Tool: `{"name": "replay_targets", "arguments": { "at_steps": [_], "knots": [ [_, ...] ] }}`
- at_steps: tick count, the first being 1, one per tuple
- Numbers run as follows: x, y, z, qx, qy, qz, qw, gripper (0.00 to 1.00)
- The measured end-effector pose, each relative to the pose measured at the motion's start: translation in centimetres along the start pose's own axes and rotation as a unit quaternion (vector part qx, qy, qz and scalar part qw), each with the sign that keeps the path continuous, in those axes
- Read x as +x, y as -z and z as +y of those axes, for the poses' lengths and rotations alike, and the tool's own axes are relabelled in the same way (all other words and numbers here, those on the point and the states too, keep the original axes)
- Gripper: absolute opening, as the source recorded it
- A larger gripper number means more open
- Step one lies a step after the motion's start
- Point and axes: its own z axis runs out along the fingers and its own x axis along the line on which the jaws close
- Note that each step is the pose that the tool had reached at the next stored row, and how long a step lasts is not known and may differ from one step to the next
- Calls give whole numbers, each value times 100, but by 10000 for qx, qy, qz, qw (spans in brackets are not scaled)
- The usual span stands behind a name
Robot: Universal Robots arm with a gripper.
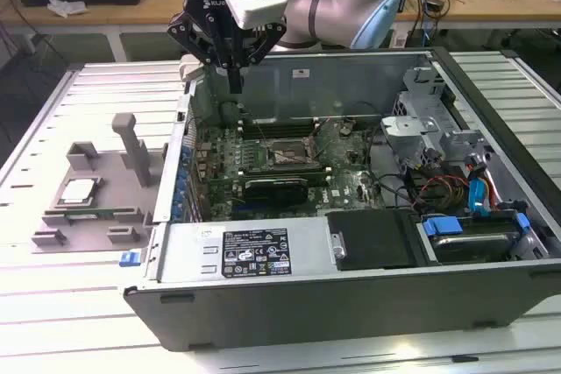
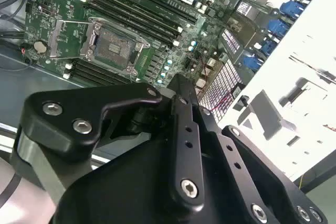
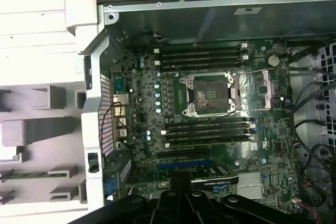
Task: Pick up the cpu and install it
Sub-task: 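Reach for the cpu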
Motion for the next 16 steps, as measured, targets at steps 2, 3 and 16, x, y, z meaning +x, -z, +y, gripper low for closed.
{"name": "replay_targets", "arguments": {
  "at_steps": [2,3,16],
  "knots": [
    [0,0,0,0,0,0,10000,11],
    [0,0,0,0,0,0,10000,11],
    [37,1,-1,0,0,0,10000,11]
  ]
}}
